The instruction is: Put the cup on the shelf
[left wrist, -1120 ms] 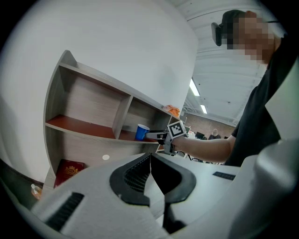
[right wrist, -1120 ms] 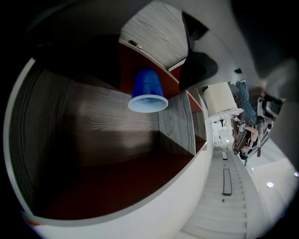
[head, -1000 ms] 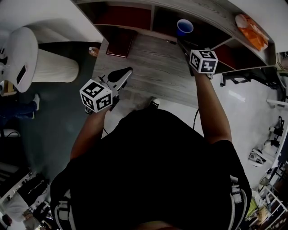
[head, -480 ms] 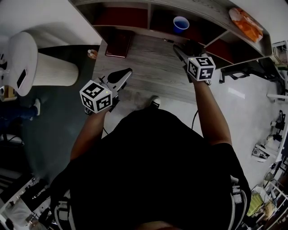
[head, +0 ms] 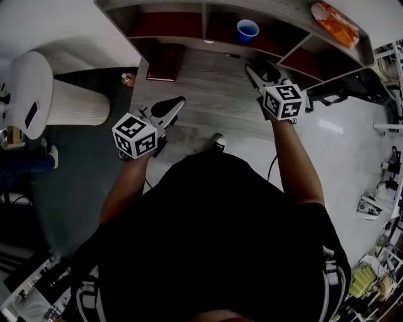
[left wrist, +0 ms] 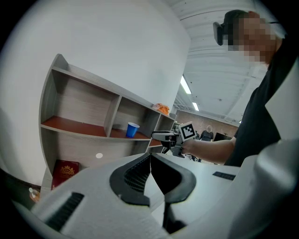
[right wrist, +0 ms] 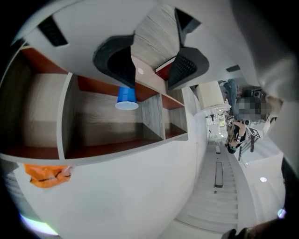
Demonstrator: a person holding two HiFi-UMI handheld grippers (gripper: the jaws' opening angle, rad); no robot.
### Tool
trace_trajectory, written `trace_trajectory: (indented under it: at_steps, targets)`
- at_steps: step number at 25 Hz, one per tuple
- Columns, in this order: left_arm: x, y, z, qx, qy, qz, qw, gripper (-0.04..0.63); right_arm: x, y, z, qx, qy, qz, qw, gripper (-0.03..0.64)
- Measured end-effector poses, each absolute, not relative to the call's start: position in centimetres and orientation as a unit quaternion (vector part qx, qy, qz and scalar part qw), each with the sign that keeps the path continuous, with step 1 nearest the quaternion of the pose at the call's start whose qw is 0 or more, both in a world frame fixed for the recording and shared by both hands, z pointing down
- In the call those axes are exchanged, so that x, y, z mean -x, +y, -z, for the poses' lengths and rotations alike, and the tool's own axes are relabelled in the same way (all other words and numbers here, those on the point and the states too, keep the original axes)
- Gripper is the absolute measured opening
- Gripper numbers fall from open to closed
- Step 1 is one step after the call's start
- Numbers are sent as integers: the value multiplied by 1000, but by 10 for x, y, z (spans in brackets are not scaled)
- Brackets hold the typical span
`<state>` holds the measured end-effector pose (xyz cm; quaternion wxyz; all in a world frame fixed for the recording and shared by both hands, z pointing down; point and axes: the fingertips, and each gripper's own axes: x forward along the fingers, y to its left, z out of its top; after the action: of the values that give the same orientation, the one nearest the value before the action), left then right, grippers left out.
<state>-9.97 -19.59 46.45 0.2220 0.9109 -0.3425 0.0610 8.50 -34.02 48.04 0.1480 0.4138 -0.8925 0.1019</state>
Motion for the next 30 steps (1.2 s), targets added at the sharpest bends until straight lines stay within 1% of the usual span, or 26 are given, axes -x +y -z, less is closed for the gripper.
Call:
trace_trajectory:
  at_steps: [9, 21, 30]
  targets:
    - [98, -177, -463, -917, -328, -65, 217, 20, -89, -304, -471, -419, -892, -92, 141, 168]
    - [94, -154, -460, -924, -311, -70, 211, 20, -103, -269, -459, -440, -885, -86, 125, 117]
    - [87, -141, -458, -930, -296, -74, 206, 20, -105, -247, -430, -453, -882, -48, 117, 34]
